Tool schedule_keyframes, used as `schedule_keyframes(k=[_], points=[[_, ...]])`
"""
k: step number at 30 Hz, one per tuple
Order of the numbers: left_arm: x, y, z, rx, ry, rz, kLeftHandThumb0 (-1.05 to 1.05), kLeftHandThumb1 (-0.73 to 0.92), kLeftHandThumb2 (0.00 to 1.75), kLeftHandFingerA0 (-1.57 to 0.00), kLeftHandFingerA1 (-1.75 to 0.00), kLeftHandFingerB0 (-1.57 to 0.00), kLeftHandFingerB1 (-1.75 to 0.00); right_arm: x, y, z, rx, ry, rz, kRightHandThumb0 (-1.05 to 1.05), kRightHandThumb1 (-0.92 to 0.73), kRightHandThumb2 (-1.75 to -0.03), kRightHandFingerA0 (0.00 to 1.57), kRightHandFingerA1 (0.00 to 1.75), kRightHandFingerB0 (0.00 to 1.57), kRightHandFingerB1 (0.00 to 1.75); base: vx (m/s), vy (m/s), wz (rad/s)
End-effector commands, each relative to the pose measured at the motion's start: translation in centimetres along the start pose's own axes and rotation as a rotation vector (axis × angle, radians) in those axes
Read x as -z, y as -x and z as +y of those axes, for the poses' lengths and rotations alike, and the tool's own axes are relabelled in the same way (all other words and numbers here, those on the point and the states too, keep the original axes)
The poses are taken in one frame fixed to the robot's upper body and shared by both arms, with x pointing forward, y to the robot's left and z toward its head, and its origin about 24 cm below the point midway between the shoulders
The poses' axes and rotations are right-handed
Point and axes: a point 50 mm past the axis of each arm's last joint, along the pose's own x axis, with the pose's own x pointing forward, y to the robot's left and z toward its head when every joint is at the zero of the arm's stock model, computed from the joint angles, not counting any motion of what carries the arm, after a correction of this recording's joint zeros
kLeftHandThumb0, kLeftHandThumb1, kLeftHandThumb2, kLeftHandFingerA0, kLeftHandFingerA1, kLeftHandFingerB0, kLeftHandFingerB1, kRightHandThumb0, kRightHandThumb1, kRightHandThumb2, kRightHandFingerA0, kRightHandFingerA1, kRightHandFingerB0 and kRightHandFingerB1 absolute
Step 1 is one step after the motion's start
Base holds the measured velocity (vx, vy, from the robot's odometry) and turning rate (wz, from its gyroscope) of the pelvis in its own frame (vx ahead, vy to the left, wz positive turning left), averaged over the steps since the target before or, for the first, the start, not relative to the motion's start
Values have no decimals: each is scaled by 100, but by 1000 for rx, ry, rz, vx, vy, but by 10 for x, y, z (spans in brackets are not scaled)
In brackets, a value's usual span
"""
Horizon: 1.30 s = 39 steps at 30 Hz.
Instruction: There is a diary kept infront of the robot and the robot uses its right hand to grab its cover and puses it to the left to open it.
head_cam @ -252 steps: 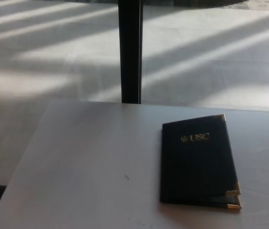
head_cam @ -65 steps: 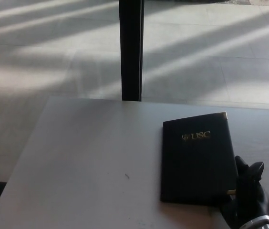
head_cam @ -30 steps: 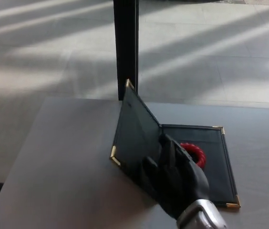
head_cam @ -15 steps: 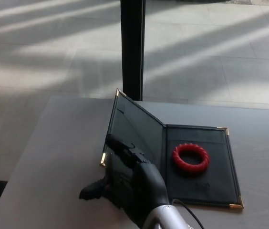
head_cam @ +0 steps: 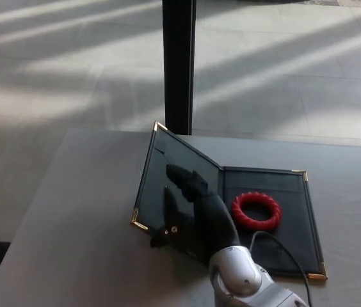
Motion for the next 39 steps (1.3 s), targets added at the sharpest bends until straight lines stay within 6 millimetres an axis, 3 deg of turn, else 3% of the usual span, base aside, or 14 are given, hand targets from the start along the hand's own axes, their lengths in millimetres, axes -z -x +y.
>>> schedule_keyframes(k=[1,2,3,6,7,8,9,10,11,16,19,21,29,39], points=[[-13,-3,11,-59,-55,-36,-83,92,96,-37,-83,-32,-70,-9,-3,-9,33,109,2,-86,-76,-114,46,79,8,43,0,0,0],[-12,-3,11,-47,-43,-31,-83,92,98,-35,-82,-29,-69,-13,-1,-6,11,64,4,-85,-75,-112,20,60,7,46,0,0,0],[-10,-3,11,-51,-45,-27,-83,92,96,-36,-82,-29,-69,-16,0,-4,-2,49,4,-87,-92,-73,16,49,11,42,0,0,0],[-5,-2,14,-66,-69,-21,-85,92,96,-39,-84,-31,-69,-31,4,1,-63,-61,5,-85,-92,-77,8,45,13,44,0,0,0],[-4,-2,18,-85,-74,-19,-82,92,96,-39,-81,-33,-68,-46,8,2,-121,-211,6,-79,-78,-114,9,47,1,48,0,0,0],[-4,-2,20,-91,-74,-19,-82,92,96,-39,-81,-33,-68,-47,9,4,-132,-228,10,-79,-78,-114,9,47,1,48,0,0,0],[-3,-2,23,-93,-66,-13,-82,92,97,-37,-79,-31,-68,-61,12,1,-158,-352,46,-39,-50,-112,0,52,1,51,0,0,0],[-3,-2,23,-93,-44,-12,-81,92,96,-38,-82,-31,-69,-69,15,-1,-160,-429,61,-88,-92,-70,16,47,13,40,0,0,0],[-2,-2,25,-82,-44,-11,-77,92,133,-41,-78,-27,-67,-83,20,-6,-173,-569,79,-87,-92,-71,19,50,14,42,0,0,0],[0,-2,27,-64,-50,-4,-82,92,104,-29,-77,-24,-66,-110,32,-22,-223,-662,48,-38,-55,-115,1,52,2,52,0,0,0],[1,-1,28,-83,-42,-8,-82,92,99,-34,-80,-27,-67,-134,42,-73,-187,-619,-97,-38,-55,-115,0,51,2,52,0,0,0],[2,-1,33,-82,-38,-5,-82,92,99,-33,-79,-27,-67,-142,47,-103,-82,-572,-168,-88,-92,-73,21,47,18,42,0,0,0],[1,-1,37,-77,-31,-2,-83,92,98,-33,-80,-26,-68,-149,113,-258,363,-257,-431,-86,-91,-74,49,55,36,47,0,0,0],[0,-1,42,-95,-23,3,-82,92,98,-33,-80,-24,-65,-109,179,-344,766,-257,-343,-84,-92,-72,64,59,55,51,0,0,0]])
